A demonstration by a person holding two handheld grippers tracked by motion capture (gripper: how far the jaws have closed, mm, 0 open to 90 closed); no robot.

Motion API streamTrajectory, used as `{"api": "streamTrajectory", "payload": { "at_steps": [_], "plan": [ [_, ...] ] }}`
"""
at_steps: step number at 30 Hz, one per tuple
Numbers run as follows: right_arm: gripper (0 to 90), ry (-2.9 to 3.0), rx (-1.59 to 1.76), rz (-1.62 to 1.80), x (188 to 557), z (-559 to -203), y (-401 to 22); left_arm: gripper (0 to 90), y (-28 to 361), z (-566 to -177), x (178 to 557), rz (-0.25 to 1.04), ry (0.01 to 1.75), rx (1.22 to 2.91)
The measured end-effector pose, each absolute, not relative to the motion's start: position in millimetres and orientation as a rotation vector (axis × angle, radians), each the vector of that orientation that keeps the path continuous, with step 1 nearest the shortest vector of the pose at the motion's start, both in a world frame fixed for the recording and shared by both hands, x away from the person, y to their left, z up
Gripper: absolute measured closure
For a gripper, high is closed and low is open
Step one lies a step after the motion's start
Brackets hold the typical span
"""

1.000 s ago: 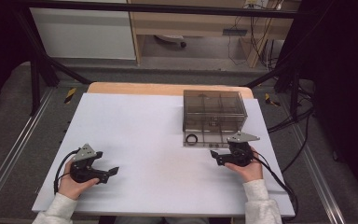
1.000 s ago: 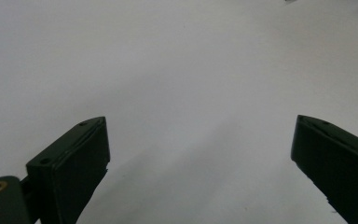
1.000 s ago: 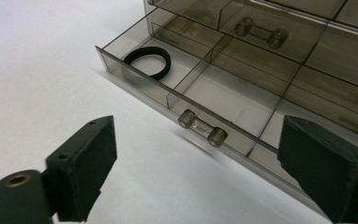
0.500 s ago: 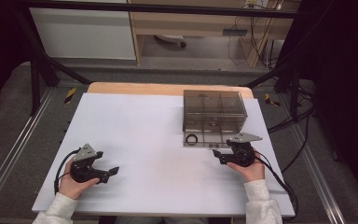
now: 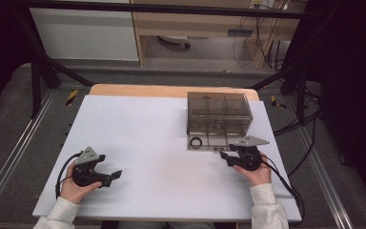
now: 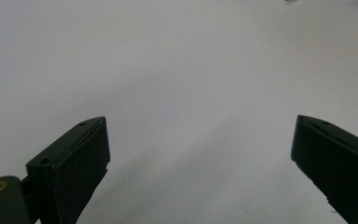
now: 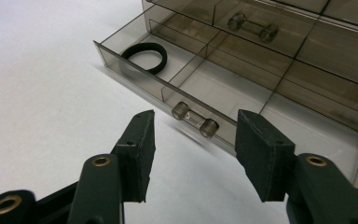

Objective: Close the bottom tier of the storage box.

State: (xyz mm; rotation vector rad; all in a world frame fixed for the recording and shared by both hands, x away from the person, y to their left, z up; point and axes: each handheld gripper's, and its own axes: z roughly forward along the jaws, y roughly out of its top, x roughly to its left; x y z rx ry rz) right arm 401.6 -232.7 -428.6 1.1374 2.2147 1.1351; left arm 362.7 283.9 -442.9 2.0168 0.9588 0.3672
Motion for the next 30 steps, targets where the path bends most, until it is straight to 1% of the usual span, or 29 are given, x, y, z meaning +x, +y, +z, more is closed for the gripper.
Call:
{"api": "streamTrajectory", "payload": {
  "at_steps": [2,3,5,9,12,22,30],
  "plan": [
    [52.7,2.218,1.144,1.133,401.6,-428.9,-233.5,4.2,283.6,-442.6,363.0,0.368,0.954,2.022],
    [55.9,2.218,1.149,1.129,401.7,-429.5,-234.0,4.2,283.3,-442.5,363.0,0.368,0.953,2.022],
    [56.9,2.219,1.150,1.128,401.8,-429.8,-234.3,4.2,283.3,-442.6,363.1,0.366,0.952,2.022],
    [63.1,2.219,1.164,1.124,401.6,-430.7,-235.8,4.2,283.8,-442.4,362.6,0.368,0.955,2.017],
    [64.9,2.221,1.168,1.123,402.1,-431.4,-236.8,4.2,283.7,-442.3,362.6,0.369,0.954,2.018],
    [77.2,2.227,1.187,1.092,403.8,-435.5,-239.7,4.2,283.7,-442.6,362.7,0.367,0.953,2.018],
    [84.3,2.236,1.185,1.054,406.2,-438.5,-238.3,4.2,283.7,-442.9,362.5,0.366,0.953,2.022]
  ]
}}
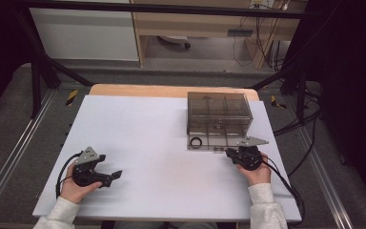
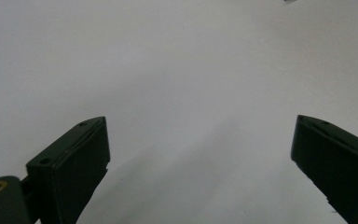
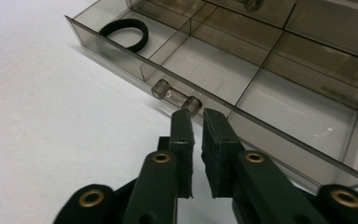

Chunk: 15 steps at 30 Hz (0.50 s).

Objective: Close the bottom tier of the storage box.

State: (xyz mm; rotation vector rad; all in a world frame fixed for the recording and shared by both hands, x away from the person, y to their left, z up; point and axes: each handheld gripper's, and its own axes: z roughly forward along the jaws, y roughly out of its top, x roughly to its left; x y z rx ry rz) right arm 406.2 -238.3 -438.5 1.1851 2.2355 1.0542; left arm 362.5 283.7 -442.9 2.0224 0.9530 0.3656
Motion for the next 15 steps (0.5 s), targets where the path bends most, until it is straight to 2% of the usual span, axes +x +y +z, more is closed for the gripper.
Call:
{"api": "streamTrajectory", "payload": {
  "at_steps": [4,15],
  "plan": [
    [89.5,2.235,1.185,1.046,407.5,-439.9,-237.8,4.2,283.7,-443.6,362.3,0.364,0.954,2.021],
    [90.0,2.247,1.192,1.015,410.7,-444.0,-235.7,4.2,283.6,-443.1,362.2,0.368,0.952,2.023]
  ]
}}
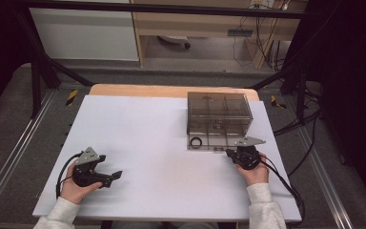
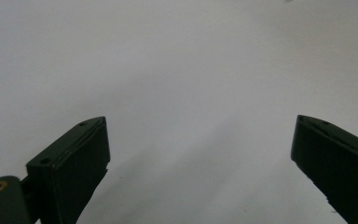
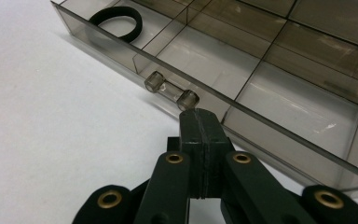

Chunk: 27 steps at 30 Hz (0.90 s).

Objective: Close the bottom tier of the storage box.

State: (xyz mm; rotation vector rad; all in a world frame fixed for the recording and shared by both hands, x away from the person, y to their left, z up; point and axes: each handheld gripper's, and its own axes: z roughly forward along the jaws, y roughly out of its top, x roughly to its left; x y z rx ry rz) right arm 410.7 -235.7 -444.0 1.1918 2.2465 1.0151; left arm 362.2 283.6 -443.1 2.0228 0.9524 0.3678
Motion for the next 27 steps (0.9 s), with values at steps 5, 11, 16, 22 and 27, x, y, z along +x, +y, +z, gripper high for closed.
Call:
{"api": "streamTrajectory", "payload": {
  "at_steps": [5,11,16,22,27],
  "plan": [
    [90.0,2.240,1.187,1.014,412.9,-445.5,-235.2,4.2,283.2,-443.3,362.4,0.367,0.954,2.023],
    [90.0,2.243,1.183,1.014,415.4,-447.4,-234.1,4.2,282.8,-443.9,362.6,0.367,0.954,2.025],
    [90.0,2.240,1.180,1.015,417.6,-447.9,-234.1,4.2,283.2,-443.7,362.6,0.366,0.955,2.023],
    [90.0,2.246,1.170,1.009,419.4,-449.0,-233.2,4.2,282.9,-443.5,362.6,0.368,0.954,2.025],
    [90.0,2.251,1.167,1.005,420.5,-449.8,-232.9,4.2,283.4,-443.0,362.5,0.369,0.954,2.023]
  ]
}}
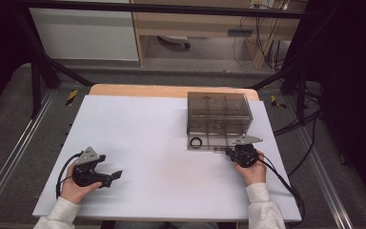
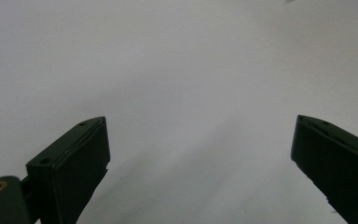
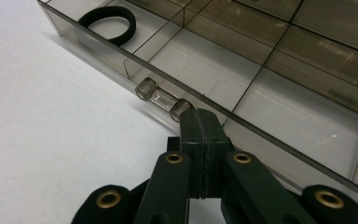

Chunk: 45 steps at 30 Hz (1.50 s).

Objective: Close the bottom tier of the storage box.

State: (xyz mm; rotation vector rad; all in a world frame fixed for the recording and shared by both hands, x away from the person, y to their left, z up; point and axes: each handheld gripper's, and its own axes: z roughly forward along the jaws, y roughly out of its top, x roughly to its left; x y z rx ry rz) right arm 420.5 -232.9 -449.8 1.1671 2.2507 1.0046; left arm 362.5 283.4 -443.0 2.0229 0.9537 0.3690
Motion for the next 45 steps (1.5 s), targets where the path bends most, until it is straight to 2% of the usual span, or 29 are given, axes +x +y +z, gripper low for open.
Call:
{"api": "streamTrajectory", "payload": {
  "at_steps": [45],
  "plan": [
    [90.0,2.231,1.151,1.016,429.9,-452.6,-231.1,4.2,283.3,-443.6,363.2,0.371,0.956,2.025]
  ]
}}
